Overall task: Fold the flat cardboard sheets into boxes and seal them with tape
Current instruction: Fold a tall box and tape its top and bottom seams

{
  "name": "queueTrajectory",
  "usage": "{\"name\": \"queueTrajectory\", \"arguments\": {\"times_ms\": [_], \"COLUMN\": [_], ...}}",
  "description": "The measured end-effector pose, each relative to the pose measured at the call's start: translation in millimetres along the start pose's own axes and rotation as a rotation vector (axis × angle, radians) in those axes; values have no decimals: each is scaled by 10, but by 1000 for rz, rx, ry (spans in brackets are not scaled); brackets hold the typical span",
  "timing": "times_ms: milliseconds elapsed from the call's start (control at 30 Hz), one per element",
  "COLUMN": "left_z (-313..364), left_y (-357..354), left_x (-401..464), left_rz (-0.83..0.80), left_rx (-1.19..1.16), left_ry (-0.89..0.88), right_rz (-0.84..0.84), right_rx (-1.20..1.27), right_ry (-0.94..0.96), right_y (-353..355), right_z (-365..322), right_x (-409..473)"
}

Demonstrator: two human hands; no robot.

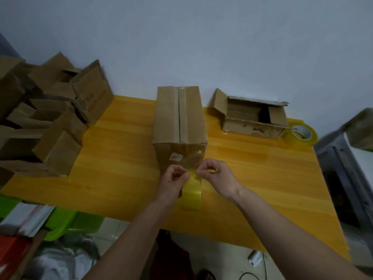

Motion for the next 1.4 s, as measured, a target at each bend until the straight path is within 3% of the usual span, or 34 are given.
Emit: {"name": "queueTrajectory", "arguments": {"times_ms": [233,433,600,800,933,1133,1400], "left_z": [87,105,130,62,64,107,83], "left_y": [21,-32,-287,-677,-800,-946,-1161], "left_x": [-190,-194,-132,-113,-120,-223,-155], "left_rz": [-13,75,83,116,174,-72,-27], "left_rx": [47,42,-59,-197,-103,236,527], "left_ry": [-23,39,97,197,120,-219,-395], "right_rz": [-53,32,85,229,360,417,375], "right_rx": [-115,-173,-106,159,280,295,235], "right_ry": [84,65,12,-171,-293,-345,-348], "right_y": [14,44,248,420,518,668,826], "right_z": [-70,-30,42,237,393,547,636], "right_x": [-124,-191,-246,-304,-318,-318,-327]}}
Point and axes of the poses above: each hand's wrist, its own x-axis towards the middle knuckle, its own y-axis out of the back of the hand, z = x × y, the point moved 3 cm from there along x, towards the middle knuckle, and after that the axes turned 4 degrees about z, right-handed, at the moved point
